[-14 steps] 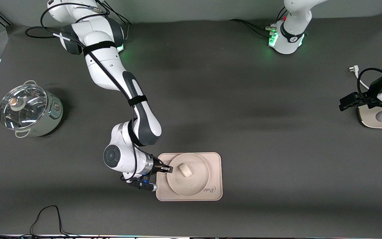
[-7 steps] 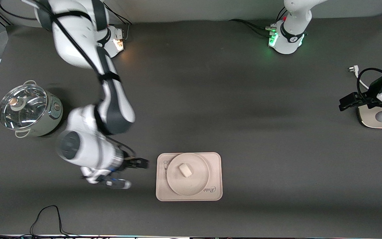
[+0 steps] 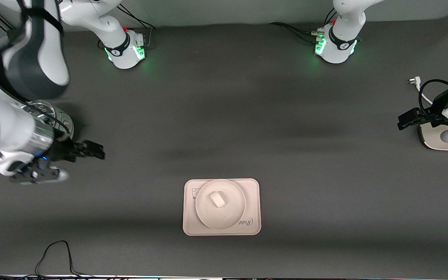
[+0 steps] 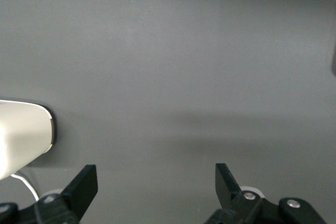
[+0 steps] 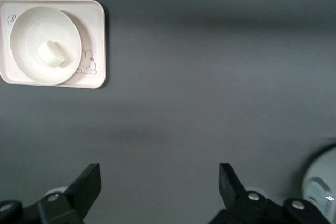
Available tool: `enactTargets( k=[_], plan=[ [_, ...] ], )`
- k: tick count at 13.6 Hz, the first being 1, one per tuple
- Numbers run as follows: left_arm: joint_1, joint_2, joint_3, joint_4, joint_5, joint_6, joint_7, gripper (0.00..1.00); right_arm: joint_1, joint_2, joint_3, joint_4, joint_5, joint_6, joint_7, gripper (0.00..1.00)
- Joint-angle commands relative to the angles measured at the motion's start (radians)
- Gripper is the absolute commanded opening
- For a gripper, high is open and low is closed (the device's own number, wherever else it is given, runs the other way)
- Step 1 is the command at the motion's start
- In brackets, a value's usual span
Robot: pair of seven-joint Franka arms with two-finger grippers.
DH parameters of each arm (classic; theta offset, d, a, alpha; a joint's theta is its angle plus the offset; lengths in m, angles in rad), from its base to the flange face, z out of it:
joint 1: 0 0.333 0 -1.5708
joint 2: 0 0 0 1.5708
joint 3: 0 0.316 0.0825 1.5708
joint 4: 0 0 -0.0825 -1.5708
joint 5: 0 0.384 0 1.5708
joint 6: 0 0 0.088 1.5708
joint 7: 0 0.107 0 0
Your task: Place bun in plate and plate on tray
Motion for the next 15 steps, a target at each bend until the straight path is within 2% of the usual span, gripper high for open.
enactTargets(
  k=[1,2,3,5,6,8,10,12,15],
  plan=[
    [-0.008,-0.064,0.002,-0.027,-0.013,0.002,0.020,1.00,-0.003,-0.082,-0.006,-0.052,-0.047,-0.026,-0.062,1.00],
    [-0.011,-0.086,-0.001,-0.026,-0.013,0.002,0.018,1.00,-0.047,-0.111,0.011,-0.073,-0.049,-0.043,-0.092,1.00],
    [-0.013,-0.099,-0.006,-0.019,-0.013,-0.005,0.017,1.00,-0.116,-0.150,0.078,-0.098,-0.052,-0.043,-0.102,1.00],
    [-0.014,-0.114,-0.006,0.007,-0.015,-0.043,0.014,1.00,-0.271,-0.243,0.259,-0.161,-0.145,-0.045,-0.103,1.00],
    [-0.013,-0.113,-0.003,0.028,-0.015,-0.055,0.018,1.00,-0.321,-0.284,0.319,-0.191,-0.174,-0.045,-0.103,1.00],
    [-0.011,-0.105,0.002,0.054,-0.024,-0.078,0.023,1.00,-0.371,-0.343,0.362,-0.274,-0.182,-0.033,-0.102,1.00],
    [-0.010,-0.091,0.002,0.073,-0.021,-0.060,0.067,1.00,-0.424,-0.424,0.463,-0.412,-0.193,0.030,-0.094,1.00],
    [-0.002,-0.076,0.003,0.099,-0.025,-0.089,0.086,1.00,-0.429,-0.461,0.482,-0.503,-0.199,0.067,-0.094,1.00],
    [-0.014,-0.074,-0.003,0.129,-0.027,-0.135,0.086,1.00,-0.432,-0.451,0.505,-0.508,-0.199,0.066,-0.091,1.00]
  ],
)
